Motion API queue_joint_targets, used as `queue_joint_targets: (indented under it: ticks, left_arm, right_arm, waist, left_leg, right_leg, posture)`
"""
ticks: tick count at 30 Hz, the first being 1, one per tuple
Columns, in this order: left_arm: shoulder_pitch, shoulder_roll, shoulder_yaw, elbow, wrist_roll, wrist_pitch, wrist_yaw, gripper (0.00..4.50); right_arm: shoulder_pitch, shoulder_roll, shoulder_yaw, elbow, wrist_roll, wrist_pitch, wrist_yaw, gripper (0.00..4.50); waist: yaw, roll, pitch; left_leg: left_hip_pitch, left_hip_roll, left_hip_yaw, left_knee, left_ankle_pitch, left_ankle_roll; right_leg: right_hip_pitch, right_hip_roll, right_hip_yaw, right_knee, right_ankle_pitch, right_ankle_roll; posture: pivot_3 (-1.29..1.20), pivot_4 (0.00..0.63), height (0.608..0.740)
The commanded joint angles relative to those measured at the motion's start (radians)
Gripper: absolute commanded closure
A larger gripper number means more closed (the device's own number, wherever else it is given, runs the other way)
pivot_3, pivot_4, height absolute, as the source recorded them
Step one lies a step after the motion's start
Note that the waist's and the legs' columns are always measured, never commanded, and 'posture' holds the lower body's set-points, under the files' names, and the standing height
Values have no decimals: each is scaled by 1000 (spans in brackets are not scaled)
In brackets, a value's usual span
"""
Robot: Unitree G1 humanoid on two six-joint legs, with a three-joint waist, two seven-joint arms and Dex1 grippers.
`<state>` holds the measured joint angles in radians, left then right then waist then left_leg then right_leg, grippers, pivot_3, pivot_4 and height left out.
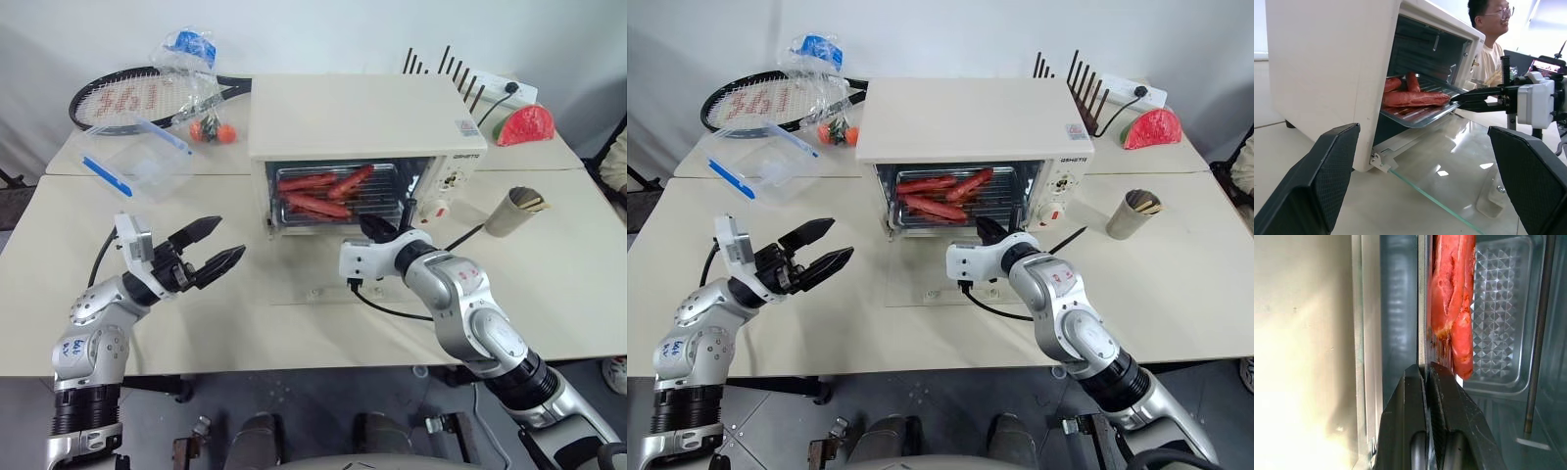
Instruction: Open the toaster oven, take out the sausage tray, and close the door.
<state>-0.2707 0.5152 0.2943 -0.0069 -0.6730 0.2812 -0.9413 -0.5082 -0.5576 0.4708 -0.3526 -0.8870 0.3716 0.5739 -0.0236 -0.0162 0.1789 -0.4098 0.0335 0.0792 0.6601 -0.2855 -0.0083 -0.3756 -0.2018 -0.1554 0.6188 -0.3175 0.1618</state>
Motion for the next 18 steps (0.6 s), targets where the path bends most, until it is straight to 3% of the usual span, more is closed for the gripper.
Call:
queue_joint_targets:
  ticks: [1,18]
  left_arm:
    - [-24,7,1,4,-3,-4,-11,33]
    - [-72,28,2,66,-15,37,-48,33]
  right_arm:
    - [5,2,-59,-69,-44,-20,-30,4500]
    - [174,3,-165,-245,-23,-139,-25,4500]
  waist:
    - [0,0,0]
    - [1,0,0]
  left_leg:
    - [0,0,0,0,0,0]
    - [0,0,0,-1,0,0]
  right_leg:
    - [0,0,0,0,0,0]
    - [0,0,0,-1,0,0]
  posture:
    - [0,150,740]
    - [0,150,740]
